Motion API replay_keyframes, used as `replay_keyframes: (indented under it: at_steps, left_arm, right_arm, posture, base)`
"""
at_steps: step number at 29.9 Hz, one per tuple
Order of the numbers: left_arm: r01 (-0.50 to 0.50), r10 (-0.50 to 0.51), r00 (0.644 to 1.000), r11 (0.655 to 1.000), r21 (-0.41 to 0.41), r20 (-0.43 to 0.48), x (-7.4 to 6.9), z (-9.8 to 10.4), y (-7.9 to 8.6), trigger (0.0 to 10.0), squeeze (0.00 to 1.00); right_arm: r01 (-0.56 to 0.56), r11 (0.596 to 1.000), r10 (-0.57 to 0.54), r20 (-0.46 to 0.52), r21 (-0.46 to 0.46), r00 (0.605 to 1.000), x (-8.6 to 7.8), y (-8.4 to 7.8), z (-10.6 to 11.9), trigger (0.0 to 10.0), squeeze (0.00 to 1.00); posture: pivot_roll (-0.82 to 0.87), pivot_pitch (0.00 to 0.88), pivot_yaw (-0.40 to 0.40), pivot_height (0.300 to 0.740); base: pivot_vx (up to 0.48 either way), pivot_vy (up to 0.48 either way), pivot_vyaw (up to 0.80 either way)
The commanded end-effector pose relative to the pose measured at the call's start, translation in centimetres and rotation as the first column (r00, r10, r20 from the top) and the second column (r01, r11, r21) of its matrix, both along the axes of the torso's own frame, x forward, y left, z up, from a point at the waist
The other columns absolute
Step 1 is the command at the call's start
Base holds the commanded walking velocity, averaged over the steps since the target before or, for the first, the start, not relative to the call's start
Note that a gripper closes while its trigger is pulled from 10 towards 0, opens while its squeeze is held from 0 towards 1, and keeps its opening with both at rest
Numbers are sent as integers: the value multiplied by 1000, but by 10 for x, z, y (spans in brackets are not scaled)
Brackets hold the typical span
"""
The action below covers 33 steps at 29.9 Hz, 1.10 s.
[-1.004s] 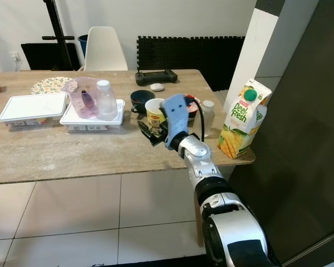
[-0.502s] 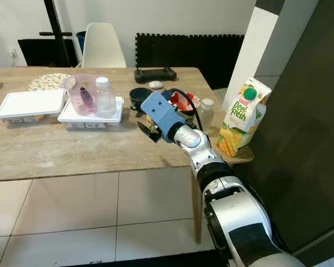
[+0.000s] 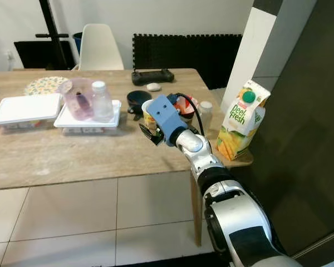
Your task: Restocking fridge
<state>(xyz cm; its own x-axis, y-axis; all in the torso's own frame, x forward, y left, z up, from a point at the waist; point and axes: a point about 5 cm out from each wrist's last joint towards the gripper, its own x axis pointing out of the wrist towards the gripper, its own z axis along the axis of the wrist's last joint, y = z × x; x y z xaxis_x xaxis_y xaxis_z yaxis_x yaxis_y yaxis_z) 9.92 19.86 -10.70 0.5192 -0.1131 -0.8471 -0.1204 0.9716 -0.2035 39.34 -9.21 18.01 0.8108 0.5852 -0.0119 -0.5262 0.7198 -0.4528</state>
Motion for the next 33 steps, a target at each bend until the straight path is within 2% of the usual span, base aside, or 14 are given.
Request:
replay_keyframes:
  at_steps: [1, 2, 7, 11, 17, 23, 24, 25, 27, 28, 30, 31, 33]
  left_arm:
    - [47, -49, 997, 998, -43, -57, -11, -5, -12, 10000, 0]
    - [50, -53, 997, 998, -41, -57, -10, -5, -12, 10000, 0]
    - [49, -51, 997, 998, -33, -53, -8, -4, -11, 10000, 0]
    - [33, -34, 998, 999, -30, -47, -5, -4, -10, 10000, 0]
    - [92, -94, 994, 995, -40, -55, -6, -4, -13, 10000, 0]
    - [61, -64, 996, 997, -43, -64, -8, -5, -12, 10000, 0]
    - [67, -70, 995, 997, -42, -67, -8, -5, -13, 10000, 0]
    - [67, -70, 995, 997, -42, -67, -8, -5, -13, 10000, 0]
    - [68, -71, 995, 997, -46, -69, -9, -5, -14, 10000, 0]
    - [68, -71, 995, 997, -46, -69, -9, -5, -14, 10000, 0]
    - [70, -73, 995, 996, -52, -70, -9, -5, -15, 10000, 0]
    - [70, -73, 995, 996, -52, -70, -9, -5, -15, 10000, 0]
    - [75, -78, 994, 996, -54, -71, -9, -5, -17, 10000, 0]
  right_arm:
    - [16, 999, -16, -15, 28, 1000, -1, -7, -3, 10000, 0]
    - [18, 998, -16, -22, 63, 1000, -1, -8, -3, 10000, 0]
    - [4, 997, -3, -20, 81, 1000, -2, -7, -3, 10000, 0]
    - [-27, 995, 29, -17, 92, 999, -4, -5, -5, 10000, 0]
    - [-48, 993, 50, -10, 104, 999, -6, -4, -5, 10000, 0]
    - [-104, 991, 104, -7, 85, 995, -8, -7, -3, 10000, 0]
    - [-159, 986, 159, -4, 42, 987, -10, -7, -1, 10000, 0]
    - [-159, 986, 159, -4, 42, 987, -10, -7, -1, 10000, 0]
    - [-285, 958, 285, -1, -25, 959, -12, -8, 11, 10000, 0]
    - [-285, 958, 285, -1, -25, 959, -12, -8, 11, 10000, 0]
    - [-377, 915, 377, -28, -145, 926, -15, -11, 21, 10000, 0]
    - [-377, 915, 377, -28, -145, 926, -15, -11, 21, 10000, 0]
    - [-418, 869, 411, -86, -263, 908, -15, -13, 21, 10000, 0]
  posture:
    - [-2, 17, -43, 740]
    - [-3, 14, -42, 740]
    - [-4, 9, -40, 740]
    - [-3, 8, -40, 740]
    - [-3, 8, -40, 740]
    - [-11, 7, -38, 740]
    - [-11, 7, -41, 740]
    - [-11, 7, -41, 740]
    - [-14, 5, -45, 740]
    - [-14, 5, -45, 740]
    - [-16, 3, -48, 740]
    - [-16, 3, -48, 740]
    - [-19, 3, -53, 740]
  base:
    - [379, 0, 0]
    - [371, 0, 0]
    - [344, 0, 0]
    - [0, 0, 0]
    - [0, -278, 0]
    - [0, -79, 0]
    - [0, 0, 0]
    - [0, 0, 0]
    - [0, 0, 0]
    - [0, 0, 0]
    - [0, 0, 0]
    - [0, 0, 0]
    - [0, 0, 0]
